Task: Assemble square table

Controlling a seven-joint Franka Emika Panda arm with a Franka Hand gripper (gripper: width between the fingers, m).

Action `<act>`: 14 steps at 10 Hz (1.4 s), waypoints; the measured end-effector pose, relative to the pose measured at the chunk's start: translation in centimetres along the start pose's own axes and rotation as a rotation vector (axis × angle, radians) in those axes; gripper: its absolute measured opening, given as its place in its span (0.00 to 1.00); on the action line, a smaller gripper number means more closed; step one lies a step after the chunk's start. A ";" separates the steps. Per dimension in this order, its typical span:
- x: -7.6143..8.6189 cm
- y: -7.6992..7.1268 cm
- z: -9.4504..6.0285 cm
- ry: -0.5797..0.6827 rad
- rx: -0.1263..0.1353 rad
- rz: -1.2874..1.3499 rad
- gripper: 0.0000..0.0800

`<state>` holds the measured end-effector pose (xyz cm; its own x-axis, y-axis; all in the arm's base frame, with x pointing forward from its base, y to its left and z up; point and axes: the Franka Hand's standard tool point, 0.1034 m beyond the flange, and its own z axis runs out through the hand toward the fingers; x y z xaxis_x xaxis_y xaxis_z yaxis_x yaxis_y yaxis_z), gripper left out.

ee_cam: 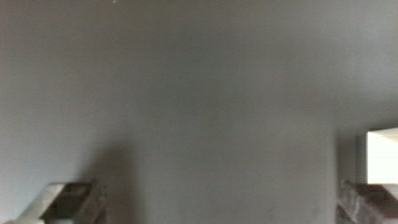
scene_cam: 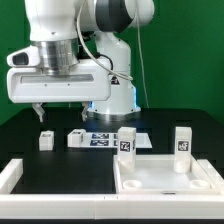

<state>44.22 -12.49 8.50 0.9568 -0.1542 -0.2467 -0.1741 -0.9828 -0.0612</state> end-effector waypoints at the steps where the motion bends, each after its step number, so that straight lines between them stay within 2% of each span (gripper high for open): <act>1: -1.5 0.6 1.2 -0.126 0.016 0.049 0.81; 2: -2.9 0.9 2.2 -0.204 0.026 0.062 0.81; 3: -4.8 1.0 2.7 -0.340 0.050 0.097 0.81; 4: -5.1 1.1 3.0 -0.417 0.055 0.113 0.81; 5: -4.6 1.1 3.1 -0.446 0.051 0.108 0.81; 6: -5.2 0.9 3.1 -0.526 0.061 0.113 0.81; 8: -4.7 1.1 3.7 -0.545 0.053 0.115 0.81; 10: -6.8 1.1 5.7 -0.587 0.051 0.140 0.81; 11: -7.4 1.0 6.0 -0.604 0.049 0.165 0.81; 14: -7.2 1.1 5.9 -0.599 0.048 0.160 0.81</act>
Offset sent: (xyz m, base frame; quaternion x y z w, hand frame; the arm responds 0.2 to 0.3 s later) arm -0.0435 0.0002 -0.0009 0.0167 -0.2725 0.1003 0.9568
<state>35.75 -11.83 4.48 0.6233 -0.2017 -0.7555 -0.3284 -0.9444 -0.0188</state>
